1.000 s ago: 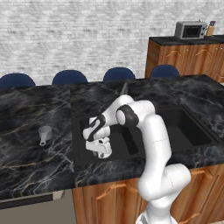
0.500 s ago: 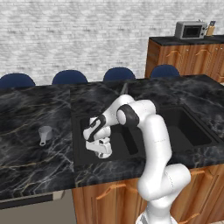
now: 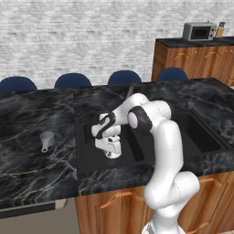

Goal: Move any existing items from the left basin to the right basin for drying. Then move the measuring cup from the counter to the left basin of the sink for washing.

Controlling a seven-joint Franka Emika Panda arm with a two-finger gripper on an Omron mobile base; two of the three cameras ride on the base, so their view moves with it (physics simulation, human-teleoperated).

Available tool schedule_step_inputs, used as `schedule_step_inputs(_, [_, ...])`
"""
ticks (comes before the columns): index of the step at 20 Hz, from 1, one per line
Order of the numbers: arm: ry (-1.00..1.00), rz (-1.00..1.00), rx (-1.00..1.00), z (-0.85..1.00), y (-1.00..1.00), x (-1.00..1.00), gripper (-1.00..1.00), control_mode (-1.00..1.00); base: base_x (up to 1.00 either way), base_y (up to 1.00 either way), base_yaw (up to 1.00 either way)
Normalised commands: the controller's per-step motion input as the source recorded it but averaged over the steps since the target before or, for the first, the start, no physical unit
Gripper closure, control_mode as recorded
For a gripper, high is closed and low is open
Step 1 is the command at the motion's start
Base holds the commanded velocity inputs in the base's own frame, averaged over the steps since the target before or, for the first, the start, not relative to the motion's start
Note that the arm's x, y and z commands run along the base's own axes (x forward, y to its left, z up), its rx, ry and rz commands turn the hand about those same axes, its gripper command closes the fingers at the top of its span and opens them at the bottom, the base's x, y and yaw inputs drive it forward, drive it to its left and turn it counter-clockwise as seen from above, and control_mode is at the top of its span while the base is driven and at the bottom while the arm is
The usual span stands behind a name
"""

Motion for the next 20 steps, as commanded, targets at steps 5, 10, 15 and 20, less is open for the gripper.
schedule_step_inputs(5, [-0.04,-0.10,0.00,0.80,-0.08,0.00,1.00,-1.00,0.00,0.00,0.00])
schedule_step_inputs(10, [-0.01,-0.09,0.00,0.87,0.00,0.00,1.00,-1.00,0.00,0.00,0.00])
schedule_step_inputs(15, [0.00,-0.06,0.00,0.72,0.00,-0.14,1.00,-1.00,0.00,0.00,0.00])
schedule_step_inputs(20, [0.00,-0.05,0.00,0.63,0.00,-0.31,1.00,-1.00,0.00,0.00,0.00])
